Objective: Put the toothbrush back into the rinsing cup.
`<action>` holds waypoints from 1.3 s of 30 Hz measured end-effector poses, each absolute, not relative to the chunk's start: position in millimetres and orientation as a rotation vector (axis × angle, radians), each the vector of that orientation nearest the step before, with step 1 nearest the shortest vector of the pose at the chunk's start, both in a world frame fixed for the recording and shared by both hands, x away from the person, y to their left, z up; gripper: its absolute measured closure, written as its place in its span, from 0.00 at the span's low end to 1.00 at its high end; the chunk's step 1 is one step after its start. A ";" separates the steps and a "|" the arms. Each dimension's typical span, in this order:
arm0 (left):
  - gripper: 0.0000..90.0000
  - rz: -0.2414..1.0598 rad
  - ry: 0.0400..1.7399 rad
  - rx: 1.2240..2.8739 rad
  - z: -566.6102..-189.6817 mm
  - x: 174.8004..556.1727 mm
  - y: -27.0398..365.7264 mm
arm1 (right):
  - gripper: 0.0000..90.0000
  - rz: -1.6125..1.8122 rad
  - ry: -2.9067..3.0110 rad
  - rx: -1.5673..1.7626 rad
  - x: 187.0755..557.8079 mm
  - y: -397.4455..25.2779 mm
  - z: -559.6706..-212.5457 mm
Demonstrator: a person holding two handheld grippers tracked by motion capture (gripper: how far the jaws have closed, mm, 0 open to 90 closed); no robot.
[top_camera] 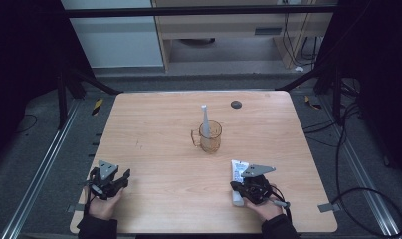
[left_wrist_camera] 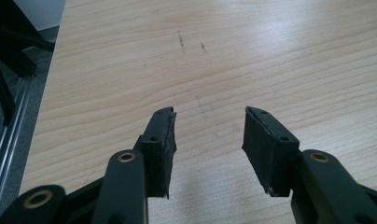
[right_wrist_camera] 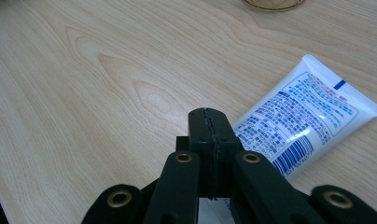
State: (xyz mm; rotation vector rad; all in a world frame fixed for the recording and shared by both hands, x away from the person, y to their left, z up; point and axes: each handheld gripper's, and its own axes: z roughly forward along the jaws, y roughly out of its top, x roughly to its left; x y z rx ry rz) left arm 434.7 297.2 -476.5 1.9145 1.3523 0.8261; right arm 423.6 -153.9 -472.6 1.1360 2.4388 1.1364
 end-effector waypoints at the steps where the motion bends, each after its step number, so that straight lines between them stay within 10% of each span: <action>1: 0.58 0.826 1.352 1.915 -476.5 434.8 297.2 | 1.00 1.139 2.447 1.129 423.8 -155.2 -472.5; 39: 0.56 0.830 1.354 1.917 -476.4 434.1 296.6 | 1.00 1.084 2.455 1.165 412.0 -183.7 -468.7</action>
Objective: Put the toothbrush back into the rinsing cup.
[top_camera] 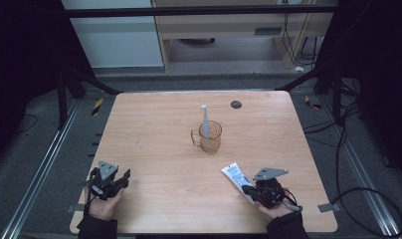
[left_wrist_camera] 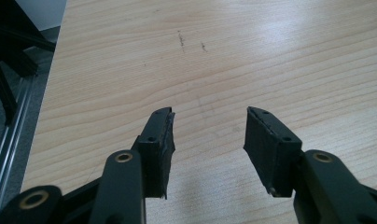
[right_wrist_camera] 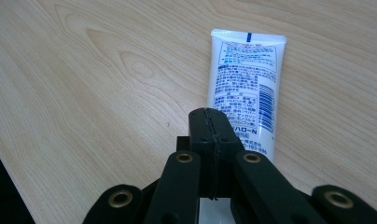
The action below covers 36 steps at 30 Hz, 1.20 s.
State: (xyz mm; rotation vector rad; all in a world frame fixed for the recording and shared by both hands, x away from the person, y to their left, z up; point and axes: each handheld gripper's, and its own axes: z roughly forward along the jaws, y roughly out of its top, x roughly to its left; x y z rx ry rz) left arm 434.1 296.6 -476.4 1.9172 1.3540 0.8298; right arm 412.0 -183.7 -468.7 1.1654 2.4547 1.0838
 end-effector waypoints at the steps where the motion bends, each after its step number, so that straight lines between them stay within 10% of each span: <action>1: 0.56 0.830 1.354 1.917 -476.4 434.1 296.6 | 1.00 1.084 2.455 1.165 412.0 -183.7 -468.7; 10: 0.54 0.824 1.351 1.911 -477.0 434.9 296.4 | 0.93 1.127 2.405 1.187 412.6 -185.5 -460.2; 26: 0.50 0.805 1.342 1.916 -478.3 437.6 299.1 | 0.43 0.992 2.310 1.290 427.5 -184.1 -437.3; 36: 0.50 0.800 1.344 1.927 -479.4 439.2 299.1 | 0.38 0.899 2.365 1.328 433.2 -176.1 -442.2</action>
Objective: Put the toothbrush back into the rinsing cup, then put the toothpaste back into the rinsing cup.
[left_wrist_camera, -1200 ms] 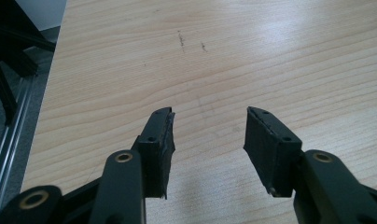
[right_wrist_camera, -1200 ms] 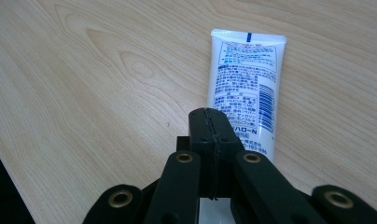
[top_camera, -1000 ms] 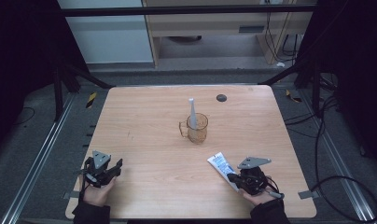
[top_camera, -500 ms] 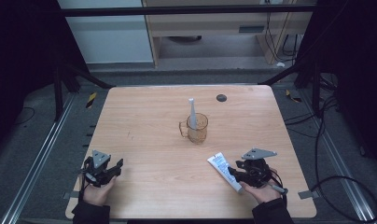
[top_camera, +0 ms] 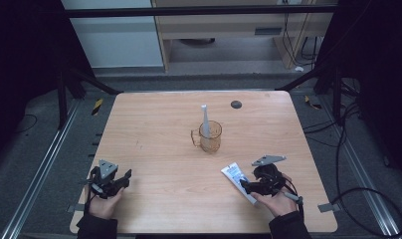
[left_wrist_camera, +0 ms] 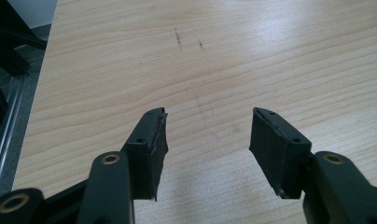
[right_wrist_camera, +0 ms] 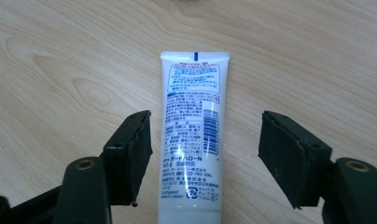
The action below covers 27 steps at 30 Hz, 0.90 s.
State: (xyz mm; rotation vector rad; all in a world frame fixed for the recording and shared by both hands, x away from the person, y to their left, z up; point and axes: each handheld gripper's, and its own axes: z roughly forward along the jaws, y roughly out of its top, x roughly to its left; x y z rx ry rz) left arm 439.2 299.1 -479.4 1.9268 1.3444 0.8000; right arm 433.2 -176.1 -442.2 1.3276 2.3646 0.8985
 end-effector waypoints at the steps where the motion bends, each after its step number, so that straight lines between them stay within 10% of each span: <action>1: 0.50 0.800 1.344 1.927 -479.4 439.2 299.1 | 0.38 0.899 2.365 1.328 433.2 -176.1 -442.2; 27: 0.49 0.789 1.349 1.950 -480.8 440.5 298.6 | 0.41 0.697 2.519 1.352 444.8 -158.7 -465.3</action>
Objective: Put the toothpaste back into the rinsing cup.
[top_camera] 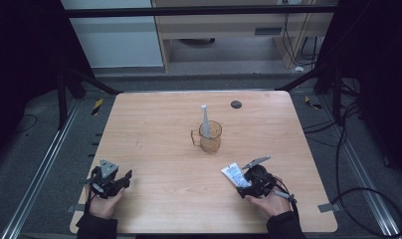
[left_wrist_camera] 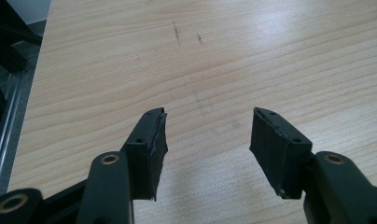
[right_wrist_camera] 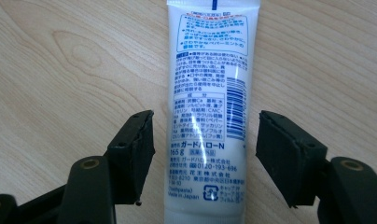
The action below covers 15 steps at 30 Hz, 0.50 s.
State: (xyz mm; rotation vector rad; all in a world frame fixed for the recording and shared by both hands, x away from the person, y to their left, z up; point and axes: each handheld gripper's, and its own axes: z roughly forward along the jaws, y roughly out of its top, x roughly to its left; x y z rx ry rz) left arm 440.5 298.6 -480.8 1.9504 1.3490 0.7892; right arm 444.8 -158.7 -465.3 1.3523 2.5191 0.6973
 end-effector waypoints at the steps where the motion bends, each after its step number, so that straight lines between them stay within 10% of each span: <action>1: 0.49 0.789 1.348 1.953 -480.9 440.5 298.5 | 0.41 0.697 2.519 1.352 444.8 -158.7 -465.3; 15: 0.49 0.788 1.351 1.959 -481.0 442.9 297.3 | 0.45 0.629 2.534 1.347 462.1 -143.9 -468.4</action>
